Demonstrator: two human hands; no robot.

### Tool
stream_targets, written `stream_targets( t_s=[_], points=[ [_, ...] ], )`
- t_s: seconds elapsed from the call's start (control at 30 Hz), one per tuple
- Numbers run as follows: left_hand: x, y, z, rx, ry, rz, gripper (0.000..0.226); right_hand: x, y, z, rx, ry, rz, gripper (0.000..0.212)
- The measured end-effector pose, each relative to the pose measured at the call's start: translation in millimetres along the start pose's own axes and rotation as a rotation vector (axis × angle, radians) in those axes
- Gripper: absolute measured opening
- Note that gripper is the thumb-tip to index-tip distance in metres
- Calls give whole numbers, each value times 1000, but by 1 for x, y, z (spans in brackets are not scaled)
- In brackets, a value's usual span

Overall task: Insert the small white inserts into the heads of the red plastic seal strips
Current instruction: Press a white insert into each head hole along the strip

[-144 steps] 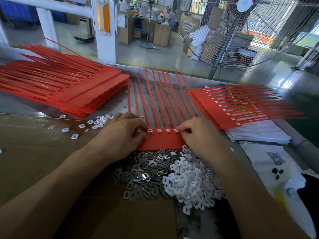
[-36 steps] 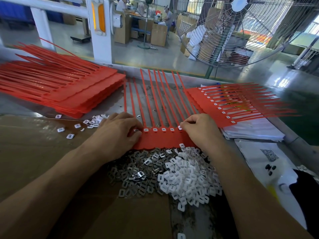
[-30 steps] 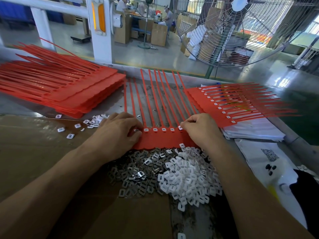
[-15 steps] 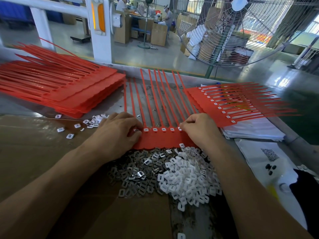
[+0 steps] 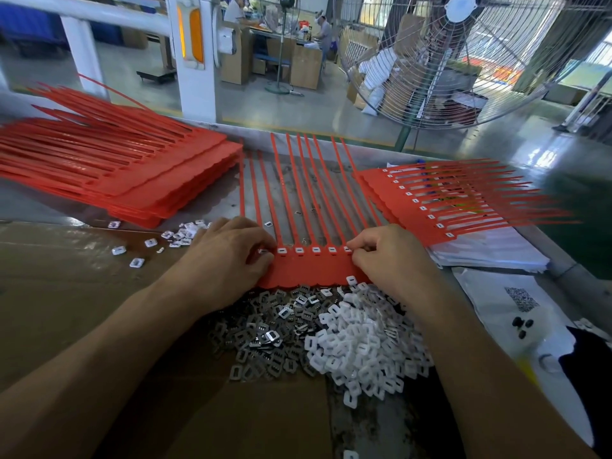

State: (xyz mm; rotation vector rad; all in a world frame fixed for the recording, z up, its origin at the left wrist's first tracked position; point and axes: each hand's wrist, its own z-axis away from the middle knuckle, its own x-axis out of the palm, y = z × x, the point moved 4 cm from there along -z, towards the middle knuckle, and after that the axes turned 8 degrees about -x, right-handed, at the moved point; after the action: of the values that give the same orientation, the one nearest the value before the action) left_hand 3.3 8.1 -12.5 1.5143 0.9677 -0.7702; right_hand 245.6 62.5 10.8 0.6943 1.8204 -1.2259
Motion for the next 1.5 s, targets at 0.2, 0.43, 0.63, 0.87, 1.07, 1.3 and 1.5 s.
stream_targets(
  t_s=[0.2,0.43,0.63,0.87,1.07,1.3,1.5],
  points=[
    [0,0,1,0,-7,-3,28,0,-9,5,11,-71,107,29],
    [-4,3,3,-3,-21,-15,29,-1,-13,5,-43,-124,218,34],
    [-5,6,4,-12,-12,-3,27,-3,-4,5,-80,-229,159,28],
    [-5,6,3,-16,3,11,27,-17,10,7,-68,-194,-128,12],
    [-5,6,2,-8,-2,11,27,-8,3,10,-47,-313,-98,17],
    [-5,6,3,1,1,5,26,-6,6,9,-53,-291,-141,16],
    [-4,6,3,0,17,11,25,-13,16,3,-60,-77,-315,12]
  ],
)
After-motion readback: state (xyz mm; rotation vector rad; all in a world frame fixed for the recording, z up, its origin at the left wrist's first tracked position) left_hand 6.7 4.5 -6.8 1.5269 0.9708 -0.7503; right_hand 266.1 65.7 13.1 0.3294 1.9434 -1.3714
